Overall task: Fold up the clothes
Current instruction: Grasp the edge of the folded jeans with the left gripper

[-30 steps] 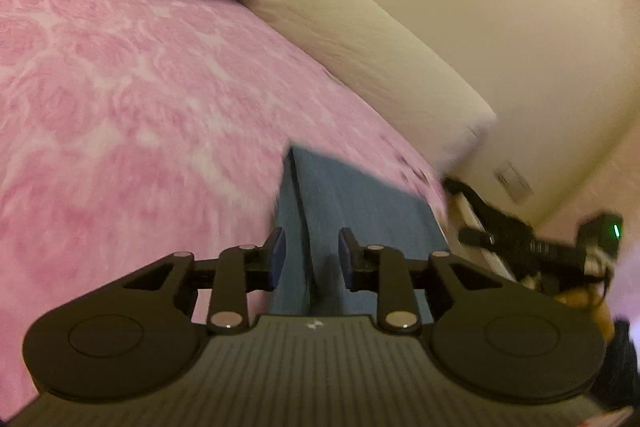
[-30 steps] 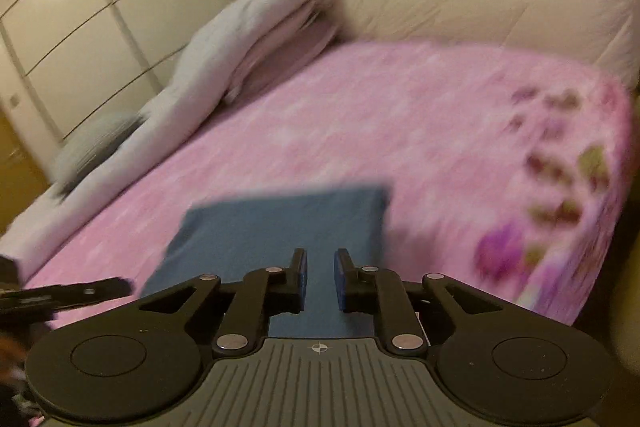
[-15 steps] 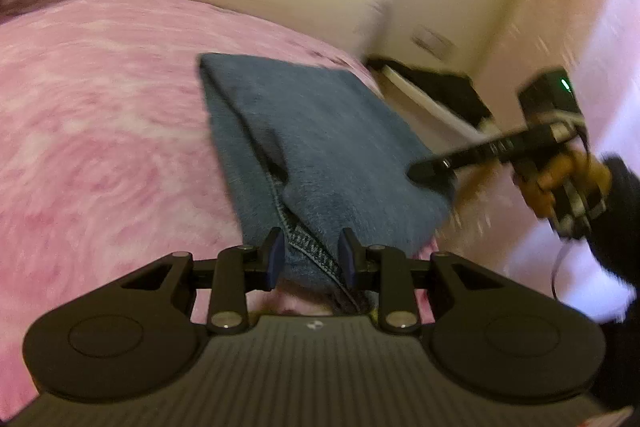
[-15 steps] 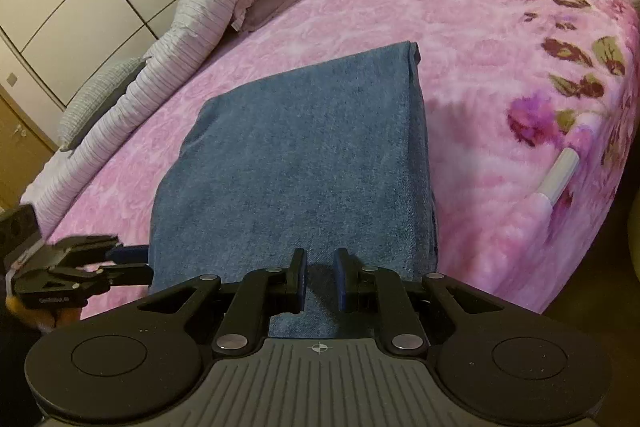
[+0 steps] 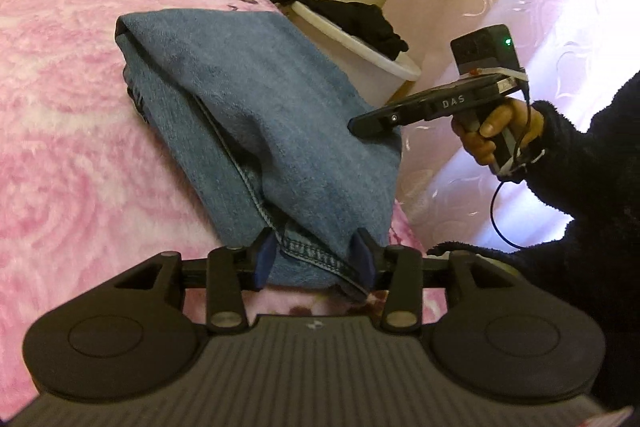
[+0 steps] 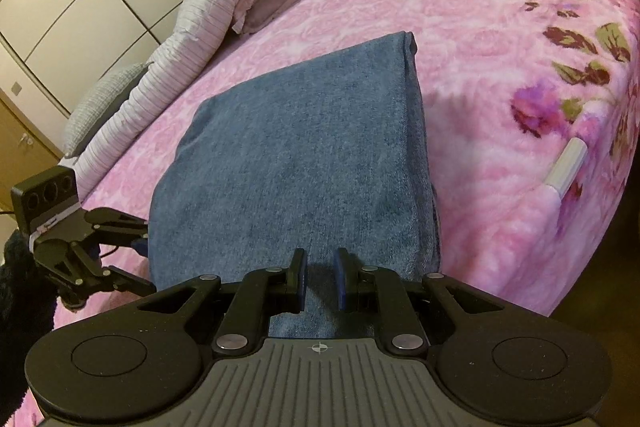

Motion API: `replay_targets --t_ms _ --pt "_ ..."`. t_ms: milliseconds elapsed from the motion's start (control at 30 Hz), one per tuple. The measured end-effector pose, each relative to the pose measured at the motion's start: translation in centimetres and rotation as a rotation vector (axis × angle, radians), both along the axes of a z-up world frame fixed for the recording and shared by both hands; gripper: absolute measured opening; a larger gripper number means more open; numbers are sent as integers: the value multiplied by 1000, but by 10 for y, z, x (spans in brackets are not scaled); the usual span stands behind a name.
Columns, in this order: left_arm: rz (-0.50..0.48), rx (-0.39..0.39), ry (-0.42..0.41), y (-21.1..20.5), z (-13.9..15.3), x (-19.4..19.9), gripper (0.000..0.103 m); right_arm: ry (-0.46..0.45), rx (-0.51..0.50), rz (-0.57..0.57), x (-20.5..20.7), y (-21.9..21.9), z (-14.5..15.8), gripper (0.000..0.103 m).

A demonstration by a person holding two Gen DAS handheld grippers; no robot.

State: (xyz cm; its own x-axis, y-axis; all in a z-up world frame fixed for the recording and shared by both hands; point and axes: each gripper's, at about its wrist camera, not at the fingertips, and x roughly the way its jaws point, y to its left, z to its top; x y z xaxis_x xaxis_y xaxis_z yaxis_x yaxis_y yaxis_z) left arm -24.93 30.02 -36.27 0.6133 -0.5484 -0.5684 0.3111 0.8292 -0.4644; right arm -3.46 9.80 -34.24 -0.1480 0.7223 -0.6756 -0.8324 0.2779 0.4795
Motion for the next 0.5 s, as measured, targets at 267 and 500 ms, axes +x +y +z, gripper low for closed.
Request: replay_targets --t_ms 267,500 --pt "-28 16 -8 -9 11 -15 17 -28 -19 9 -4 5 -1 15" --pt "73 63 -39 -20 14 -71 5 -61 -38 29 -7 12 -6 14"
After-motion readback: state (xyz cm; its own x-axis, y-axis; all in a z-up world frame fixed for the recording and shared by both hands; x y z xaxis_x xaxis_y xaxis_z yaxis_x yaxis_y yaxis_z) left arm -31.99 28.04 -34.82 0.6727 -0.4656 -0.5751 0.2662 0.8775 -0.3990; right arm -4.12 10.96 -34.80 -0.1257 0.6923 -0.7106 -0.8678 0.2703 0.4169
